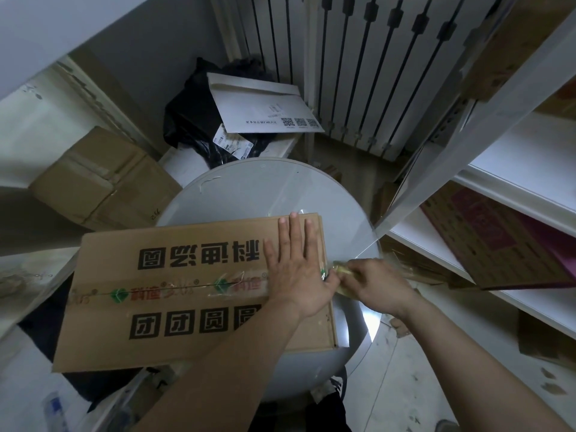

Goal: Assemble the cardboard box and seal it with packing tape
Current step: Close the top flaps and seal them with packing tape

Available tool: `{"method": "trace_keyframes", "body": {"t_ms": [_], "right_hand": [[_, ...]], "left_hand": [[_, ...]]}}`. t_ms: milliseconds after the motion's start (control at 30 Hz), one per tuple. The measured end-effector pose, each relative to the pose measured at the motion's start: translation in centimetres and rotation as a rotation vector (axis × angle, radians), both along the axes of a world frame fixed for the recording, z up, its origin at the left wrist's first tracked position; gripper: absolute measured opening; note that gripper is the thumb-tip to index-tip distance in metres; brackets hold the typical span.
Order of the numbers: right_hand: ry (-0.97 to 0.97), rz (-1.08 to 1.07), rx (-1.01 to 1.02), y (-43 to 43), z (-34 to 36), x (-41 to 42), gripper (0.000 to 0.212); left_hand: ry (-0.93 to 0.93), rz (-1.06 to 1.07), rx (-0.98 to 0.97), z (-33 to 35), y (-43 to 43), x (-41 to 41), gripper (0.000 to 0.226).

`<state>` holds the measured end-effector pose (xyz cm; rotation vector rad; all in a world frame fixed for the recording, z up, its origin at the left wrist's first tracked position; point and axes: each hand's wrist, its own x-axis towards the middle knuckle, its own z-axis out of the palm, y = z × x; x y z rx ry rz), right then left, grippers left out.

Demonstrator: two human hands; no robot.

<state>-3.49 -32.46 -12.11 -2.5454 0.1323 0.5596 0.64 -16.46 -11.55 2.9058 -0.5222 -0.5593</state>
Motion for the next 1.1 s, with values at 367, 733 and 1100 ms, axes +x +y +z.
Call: {"method": "trace_keyframes", "body": {"t_ms": [367,733,1100], "right_hand": [[-0.071,0.074,-0.158,-0.6,0.8,0.3,0.037],[0.05,0.064,0.118,-3.0,2.6,-0.7,0.012],[-0.081,0.048,0.107,-2.2,3.2,-0.2,0.014]], "left_hand": [[0.009,-0.002,0.015,-0.3,0.0,0.0,0.102],[0.023,-0.041,-0.074,0.5,0.7,0.1,0.095],[0.085,-0.025,-0.058,1.4,0.8,-0.8,0.097]]}}
